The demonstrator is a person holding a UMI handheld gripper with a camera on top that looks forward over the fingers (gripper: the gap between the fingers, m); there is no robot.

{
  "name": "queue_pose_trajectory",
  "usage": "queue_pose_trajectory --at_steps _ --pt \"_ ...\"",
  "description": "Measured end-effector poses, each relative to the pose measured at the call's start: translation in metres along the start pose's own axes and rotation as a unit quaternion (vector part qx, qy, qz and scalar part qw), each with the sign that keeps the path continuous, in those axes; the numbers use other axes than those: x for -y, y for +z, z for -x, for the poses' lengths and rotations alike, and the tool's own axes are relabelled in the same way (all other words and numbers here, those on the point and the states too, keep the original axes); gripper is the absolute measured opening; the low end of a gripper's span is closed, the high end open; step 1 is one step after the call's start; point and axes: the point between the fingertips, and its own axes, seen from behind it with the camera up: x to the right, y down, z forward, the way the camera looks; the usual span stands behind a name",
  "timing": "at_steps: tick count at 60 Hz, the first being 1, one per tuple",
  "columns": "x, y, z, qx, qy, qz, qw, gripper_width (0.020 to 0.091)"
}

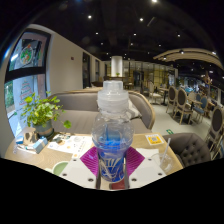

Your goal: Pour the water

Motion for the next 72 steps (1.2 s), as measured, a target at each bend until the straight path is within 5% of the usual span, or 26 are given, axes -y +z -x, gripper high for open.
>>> queue_pose_trajectory --at_steps 10,27,38,48,72 --pt "-0.056 0.019 -0.025 -0.007 -0.006 0.033 0.999 0.0315" --pt "-0.090 0.028 -0.036 -0.013 0.001 0.021 1.000 0.0370" --pt "-0.093 0.025 -0.033 -0.016 -0.005 0.043 0.999 0.0542" --pt "-0.109 0.007 -0.031 -0.023 0.010 0.100 0.995 0.0870" --pt "-0.109 -0.159 0.010 -0.062 0.016 0.156 0.986 0.0853"
